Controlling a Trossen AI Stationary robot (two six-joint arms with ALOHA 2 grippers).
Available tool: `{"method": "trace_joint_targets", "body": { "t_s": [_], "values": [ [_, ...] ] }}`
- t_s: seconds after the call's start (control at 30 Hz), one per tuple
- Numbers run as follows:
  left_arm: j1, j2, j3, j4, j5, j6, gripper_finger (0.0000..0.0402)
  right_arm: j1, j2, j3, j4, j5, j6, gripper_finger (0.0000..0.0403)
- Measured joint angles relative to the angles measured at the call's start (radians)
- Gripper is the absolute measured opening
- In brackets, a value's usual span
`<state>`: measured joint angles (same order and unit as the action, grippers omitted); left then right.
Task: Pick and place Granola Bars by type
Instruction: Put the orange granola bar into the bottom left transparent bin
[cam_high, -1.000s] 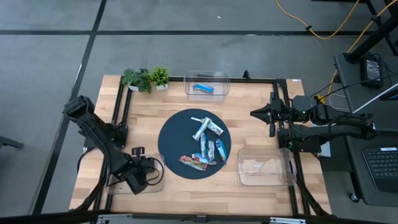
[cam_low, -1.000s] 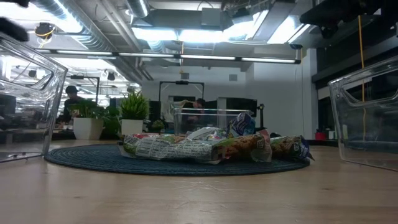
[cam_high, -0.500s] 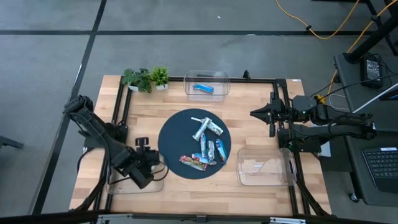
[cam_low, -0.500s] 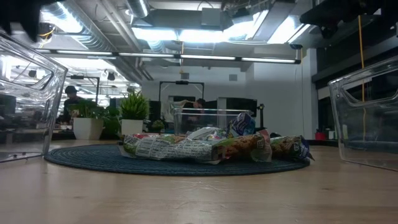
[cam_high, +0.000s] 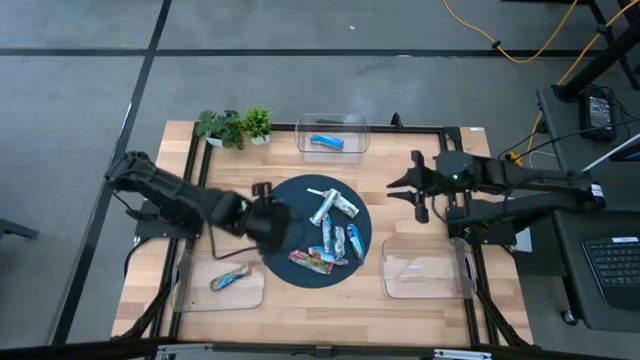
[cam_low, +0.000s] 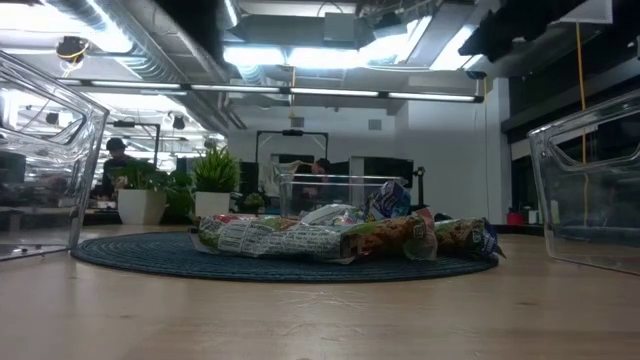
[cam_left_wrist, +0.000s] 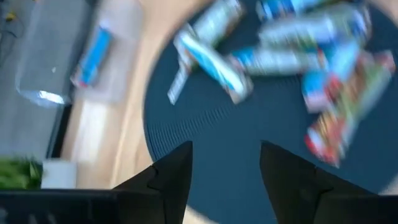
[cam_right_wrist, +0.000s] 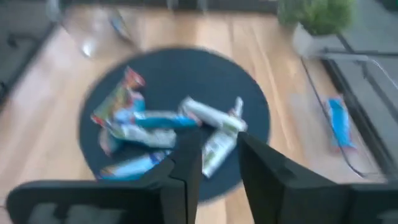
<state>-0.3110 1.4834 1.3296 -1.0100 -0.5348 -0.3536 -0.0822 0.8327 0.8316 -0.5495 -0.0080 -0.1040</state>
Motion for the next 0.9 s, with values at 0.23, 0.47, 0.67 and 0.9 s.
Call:
{"method": "trace_joint_targets", "body": {
  "t_s": [0.23,0.47,0.67,0.9],
  "values": [
    [0.208,0.002,-0.014,0.349,0.067,0.111,0.0175,-0.001,0.039,0.093,-0.142,0.184,-0.059,0.0104],
    [0.336,0.037,-0.136,0.658,0.244,0.112,0.0175,-0.001,-0.036,0.095,-0.176,0.224,-0.063,0.0100],
    [0.348,0.187,-0.145,0.683,0.339,0.105,0.0175,-0.001,-0.107,0.095,-0.260,0.225,-0.058,0.0100],
    [0.337,0.304,-0.145,0.706,0.340,0.028,0.0176,-0.001,-0.160,0.095,-0.287,0.226,-0.059,0.0100]
  ]
}}
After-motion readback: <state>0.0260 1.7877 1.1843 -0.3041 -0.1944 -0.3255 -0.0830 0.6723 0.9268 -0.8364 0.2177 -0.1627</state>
